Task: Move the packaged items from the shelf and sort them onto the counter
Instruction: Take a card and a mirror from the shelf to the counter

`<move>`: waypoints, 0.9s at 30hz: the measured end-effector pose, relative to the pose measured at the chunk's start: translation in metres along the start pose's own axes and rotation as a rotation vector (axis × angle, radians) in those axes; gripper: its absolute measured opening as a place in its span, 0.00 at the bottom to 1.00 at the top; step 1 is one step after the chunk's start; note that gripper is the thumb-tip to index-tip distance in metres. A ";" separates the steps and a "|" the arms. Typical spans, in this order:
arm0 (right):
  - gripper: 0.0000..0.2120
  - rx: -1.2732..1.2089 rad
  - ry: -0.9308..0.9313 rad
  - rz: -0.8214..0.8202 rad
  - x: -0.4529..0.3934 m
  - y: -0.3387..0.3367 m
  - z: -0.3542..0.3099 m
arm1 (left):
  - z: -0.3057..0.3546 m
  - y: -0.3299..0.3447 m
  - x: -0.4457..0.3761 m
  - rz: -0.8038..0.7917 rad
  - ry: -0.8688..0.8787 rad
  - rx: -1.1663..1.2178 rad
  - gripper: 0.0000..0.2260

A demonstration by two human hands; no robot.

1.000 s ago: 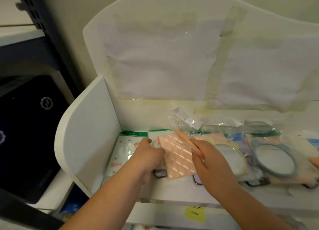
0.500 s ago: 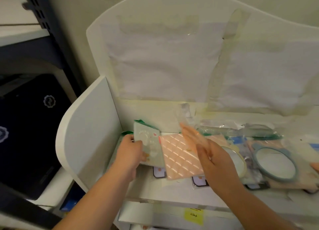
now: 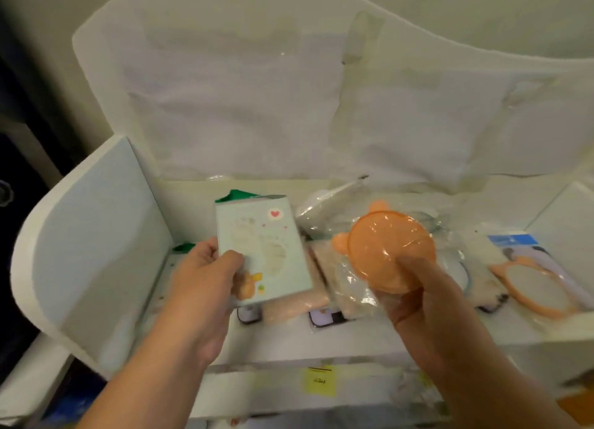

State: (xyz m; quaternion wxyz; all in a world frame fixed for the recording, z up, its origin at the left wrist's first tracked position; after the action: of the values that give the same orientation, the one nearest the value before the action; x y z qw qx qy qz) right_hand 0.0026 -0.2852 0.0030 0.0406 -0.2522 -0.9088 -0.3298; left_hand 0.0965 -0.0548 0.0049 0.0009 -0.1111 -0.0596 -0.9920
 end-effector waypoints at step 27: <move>0.19 -0.356 -0.381 0.185 0.224 -0.365 -0.273 | -0.070 0.385 0.356 -0.563 -0.166 0.043 0.10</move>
State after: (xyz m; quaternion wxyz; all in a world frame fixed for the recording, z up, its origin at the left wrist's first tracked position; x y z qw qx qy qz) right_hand -0.3942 -0.5966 0.0583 -0.1461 -0.3948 -0.8008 -0.4260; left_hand -0.2605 -0.4410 0.0611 -0.2771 -0.1711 -0.1088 -0.9392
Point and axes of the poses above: each hand's wrist, its own x-axis away from the middle knuckle, its own y-axis out of the palm, z = x × y, the point moved 3 cm from there along -x, towards the middle knuckle, and after that the axes turned 2 degrees about -x, right-handed, at the moved point
